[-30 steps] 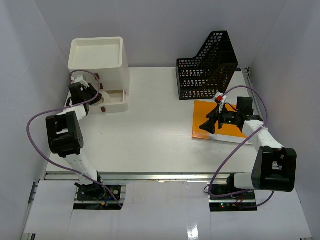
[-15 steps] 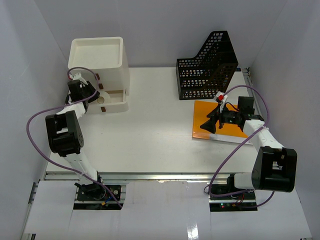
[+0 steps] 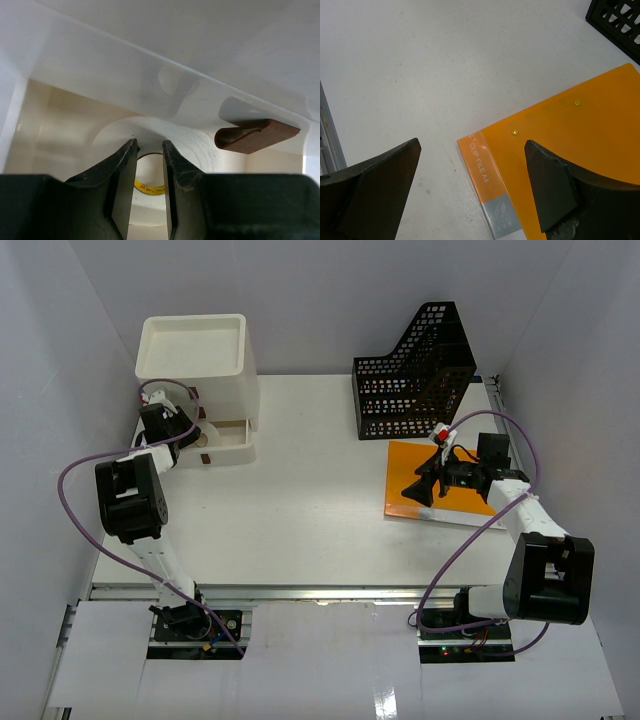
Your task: Organize the desk
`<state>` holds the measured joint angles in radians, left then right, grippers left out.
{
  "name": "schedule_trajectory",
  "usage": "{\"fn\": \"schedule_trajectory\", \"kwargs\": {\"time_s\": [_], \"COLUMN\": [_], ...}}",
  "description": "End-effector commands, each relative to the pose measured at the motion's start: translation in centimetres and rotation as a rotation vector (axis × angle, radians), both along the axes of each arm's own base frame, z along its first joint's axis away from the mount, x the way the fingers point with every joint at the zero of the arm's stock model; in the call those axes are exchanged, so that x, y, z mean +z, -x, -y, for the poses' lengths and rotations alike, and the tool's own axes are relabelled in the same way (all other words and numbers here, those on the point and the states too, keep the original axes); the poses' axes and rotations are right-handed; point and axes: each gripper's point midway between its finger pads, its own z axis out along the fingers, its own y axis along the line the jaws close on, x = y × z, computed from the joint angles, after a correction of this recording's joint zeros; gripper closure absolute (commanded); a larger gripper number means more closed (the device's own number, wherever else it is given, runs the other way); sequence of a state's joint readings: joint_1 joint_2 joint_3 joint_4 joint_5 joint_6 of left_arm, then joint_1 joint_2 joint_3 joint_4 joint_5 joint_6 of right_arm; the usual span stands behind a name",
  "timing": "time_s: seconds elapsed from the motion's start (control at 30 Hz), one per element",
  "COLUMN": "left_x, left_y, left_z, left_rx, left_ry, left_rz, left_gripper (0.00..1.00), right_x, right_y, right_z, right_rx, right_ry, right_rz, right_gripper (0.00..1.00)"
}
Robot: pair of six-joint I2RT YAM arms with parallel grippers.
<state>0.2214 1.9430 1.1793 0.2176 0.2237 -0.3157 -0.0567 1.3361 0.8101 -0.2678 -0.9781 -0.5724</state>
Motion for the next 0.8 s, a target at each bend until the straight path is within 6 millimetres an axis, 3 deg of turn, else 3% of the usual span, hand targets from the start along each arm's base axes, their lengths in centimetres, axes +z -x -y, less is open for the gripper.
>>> {"fn": "schedule_trajectory", "kwargs": {"time_s": [0.0, 0.27, 0.57, 0.77], "left_x": [0.4, 1.0, -2.2, -2.6], "left_y": [-0.3, -0.7, -0.5, -0.2], "left_z": [0.0, -0.5, -1.7, -1.4], "left_rx": [-0.004, 0.018, 0.12, 0.112], "left_ry": [-0.016, -0.022, -0.029, -0.046], "left_rz": [0.024, 0.006, -0.085, -0.088], "left_gripper": [0.62, 0.62, 0.61, 0.61], "right_x": [1.4, 1.8, 1.9, 1.9], "right_y": [-0.7, -0.6, -0.8, -0.7], "right_z": [0.0, 0.2, 0.7, 0.7], "right_rx": [0.013, 0.013, -0.001, 0.001], "right_ry": [-0.008, -0.021, -0.024, -0.028], "right_rz": [0.045, 0.048, 0.047, 0.045], "right_gripper": [0.09, 0.09, 0.09, 0.09]}}
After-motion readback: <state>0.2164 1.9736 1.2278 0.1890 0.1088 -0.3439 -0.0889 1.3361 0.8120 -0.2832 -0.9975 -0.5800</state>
